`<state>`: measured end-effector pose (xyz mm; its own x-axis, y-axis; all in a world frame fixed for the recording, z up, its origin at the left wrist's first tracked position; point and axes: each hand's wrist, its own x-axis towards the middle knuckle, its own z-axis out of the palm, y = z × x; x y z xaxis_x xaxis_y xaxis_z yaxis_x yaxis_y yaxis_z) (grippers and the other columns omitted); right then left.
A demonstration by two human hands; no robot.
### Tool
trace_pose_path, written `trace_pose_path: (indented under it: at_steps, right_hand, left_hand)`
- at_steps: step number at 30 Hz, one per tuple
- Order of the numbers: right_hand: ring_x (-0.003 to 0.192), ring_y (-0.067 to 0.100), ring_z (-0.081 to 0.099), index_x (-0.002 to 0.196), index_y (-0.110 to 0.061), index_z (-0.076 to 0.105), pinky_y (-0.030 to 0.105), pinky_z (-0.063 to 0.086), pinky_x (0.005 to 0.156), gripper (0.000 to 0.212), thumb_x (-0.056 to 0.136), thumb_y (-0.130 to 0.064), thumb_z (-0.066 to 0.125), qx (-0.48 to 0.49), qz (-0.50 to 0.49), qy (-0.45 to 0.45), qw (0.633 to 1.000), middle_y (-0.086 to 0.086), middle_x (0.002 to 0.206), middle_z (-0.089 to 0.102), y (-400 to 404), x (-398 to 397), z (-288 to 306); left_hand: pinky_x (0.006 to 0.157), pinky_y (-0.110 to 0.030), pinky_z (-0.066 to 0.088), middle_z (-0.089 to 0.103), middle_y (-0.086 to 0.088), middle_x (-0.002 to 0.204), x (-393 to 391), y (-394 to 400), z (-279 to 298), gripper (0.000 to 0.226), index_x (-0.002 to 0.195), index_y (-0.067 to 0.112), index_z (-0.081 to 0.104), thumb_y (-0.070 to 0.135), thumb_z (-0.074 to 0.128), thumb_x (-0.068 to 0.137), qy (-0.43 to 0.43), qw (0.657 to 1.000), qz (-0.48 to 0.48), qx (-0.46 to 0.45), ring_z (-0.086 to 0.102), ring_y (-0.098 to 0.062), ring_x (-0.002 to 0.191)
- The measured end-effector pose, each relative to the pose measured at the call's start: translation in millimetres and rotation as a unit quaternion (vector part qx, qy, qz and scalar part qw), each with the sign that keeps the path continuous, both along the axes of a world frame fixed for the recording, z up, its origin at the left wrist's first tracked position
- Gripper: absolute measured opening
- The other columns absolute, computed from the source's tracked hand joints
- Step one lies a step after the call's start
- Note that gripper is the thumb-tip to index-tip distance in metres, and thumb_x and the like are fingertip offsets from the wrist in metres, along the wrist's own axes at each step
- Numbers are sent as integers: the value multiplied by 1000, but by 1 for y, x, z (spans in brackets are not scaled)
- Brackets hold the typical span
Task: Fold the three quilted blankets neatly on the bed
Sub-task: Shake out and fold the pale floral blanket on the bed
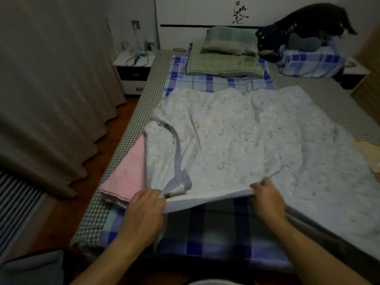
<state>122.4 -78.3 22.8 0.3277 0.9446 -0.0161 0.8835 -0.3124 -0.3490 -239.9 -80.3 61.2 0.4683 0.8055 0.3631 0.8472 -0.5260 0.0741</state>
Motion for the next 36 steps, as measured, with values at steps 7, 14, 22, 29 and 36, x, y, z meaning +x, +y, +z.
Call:
trace_pose_path:
  at_steps: [7,14,22,29,36]
  right_hand:
    - [94,48,63,116,-6,66,51,54,83,34,83,-4,59,1,-282,-55,958,30,107,65,-4,145,25]
    - [84,20,63,71,-27,51,28,37,64,19,87,-37,55,-265,264,46,926,-1,83,63,-74,-1,34]
    - [98,27,60,98,-22,59,25,35,73,16,88,-29,48,-112,280,75,951,8,108,63,-92,-63,45]
    - [80,12,59,89,-26,52,33,51,69,6,95,-24,54,-31,-178,43,983,-5,91,56,-113,71,1]
    - [67,23,58,81,-16,57,34,46,56,21,99,-20,45,-35,-177,34,983,6,76,60,-111,213,40]
  left_hand:
    - [69,-41,52,65,-10,83,-82,20,-6,27,96,11,74,9,60,73,148,955,224,-125,64,-34,74]
    - [114,-42,21,53,-16,141,55,-15,-38,92,146,15,43,54,63,65,55,983,-17,-174,39,-27,133]
    - [93,-36,36,64,-6,105,118,-32,-54,49,111,16,67,23,59,63,3,984,-56,-171,65,-30,94]
    - [66,-42,45,63,-12,73,41,-29,-11,30,78,9,68,19,41,67,24,997,56,-54,59,-35,66]
    - [78,-42,52,68,-17,109,3,-36,13,24,108,17,66,33,53,95,33,932,311,-181,64,-37,94]
